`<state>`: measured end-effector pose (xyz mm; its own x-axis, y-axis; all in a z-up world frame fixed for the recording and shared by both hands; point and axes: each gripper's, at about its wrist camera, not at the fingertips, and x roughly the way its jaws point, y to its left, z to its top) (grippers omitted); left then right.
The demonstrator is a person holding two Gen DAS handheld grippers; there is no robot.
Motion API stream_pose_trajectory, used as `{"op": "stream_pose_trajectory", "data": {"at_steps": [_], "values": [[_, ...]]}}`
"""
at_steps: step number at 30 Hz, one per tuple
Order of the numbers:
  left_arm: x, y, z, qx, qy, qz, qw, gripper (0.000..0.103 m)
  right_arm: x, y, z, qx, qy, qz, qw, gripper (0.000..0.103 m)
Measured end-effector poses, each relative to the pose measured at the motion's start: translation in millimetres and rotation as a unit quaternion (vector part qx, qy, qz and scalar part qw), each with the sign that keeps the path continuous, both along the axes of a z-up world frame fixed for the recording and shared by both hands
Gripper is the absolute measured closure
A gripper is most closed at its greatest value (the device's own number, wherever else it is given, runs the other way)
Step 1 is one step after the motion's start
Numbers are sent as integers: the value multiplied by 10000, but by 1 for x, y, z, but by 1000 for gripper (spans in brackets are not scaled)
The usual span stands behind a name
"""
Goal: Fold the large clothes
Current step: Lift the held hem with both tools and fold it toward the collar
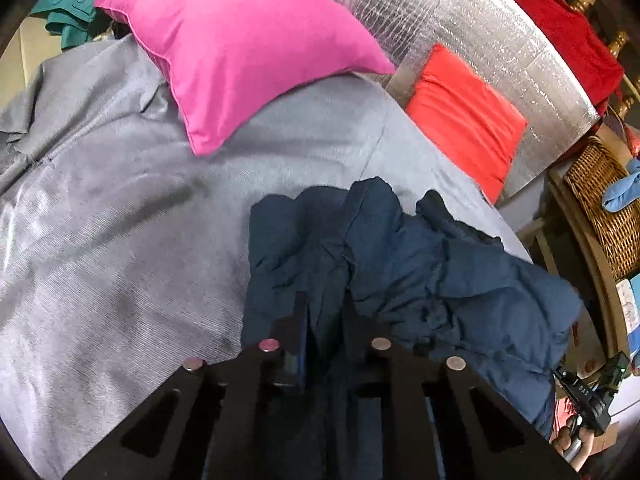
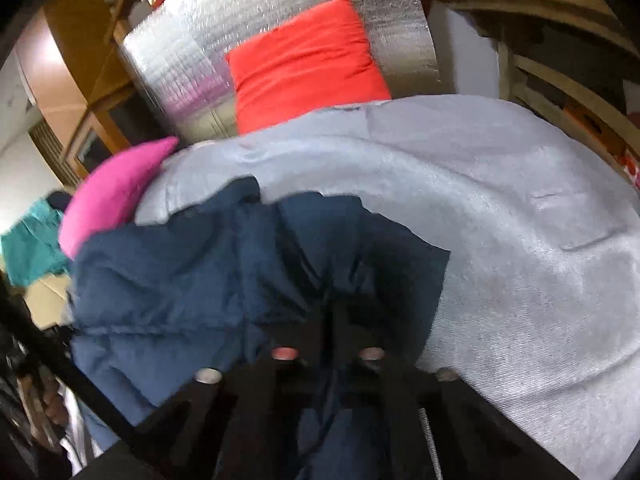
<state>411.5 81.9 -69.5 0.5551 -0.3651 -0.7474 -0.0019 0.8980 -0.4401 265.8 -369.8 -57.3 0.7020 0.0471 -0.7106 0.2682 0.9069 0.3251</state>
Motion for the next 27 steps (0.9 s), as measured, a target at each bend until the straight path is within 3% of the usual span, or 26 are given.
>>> {"op": "stream_pose_trajectory", "data": {"at_steps": [4,7,9,12,13,15,16,17,19,21,22,27], "values": [[10,7,6,-248,5,36,9997,92,-9,2,31,-148,-447,-123,9988,102],[33,12,-10,-735,372,164,9965,92,-3,-3,24,-164,-374,-135,9991,102],[38,13,-22,-832,599,185,9946,87,1,-11,8,189,-359,-7,9992,97],[34,9,-21,-577,470,257,9969,76,-3,-25,1,754,-341,-26,9966,96],[33,8,-19,-528,452,288,9972,74,-5,-30,3,873,-395,-78,9954,92],[29,3,-15,-387,367,312,9981,70,-9,-33,6,950,-456,-199,9942,70],[27,1,-15,-319,327,282,9986,67,-11,-36,6,1022,-498,-250,9932,52],[25,-2,-15,-211,288,249,9991,66,-11,-36,3,1108,-500,-223,9923,47],[20,-8,-13,16,207,225,9995,66,-5,-30,-5,1153,-313,-68,9928,47],[12,-14,-9,285,40,230,9993,66,-1,-22,-6,915,-214,-52,9956,56],[7,-18,-7,430,-26,217,9988,66,2,-17,-7,731,-111,-14,9973,69],[-21,-47,18,1126,-234,215,9931,72,-5,-14,0,398,-106,-247,9988,90]]}}
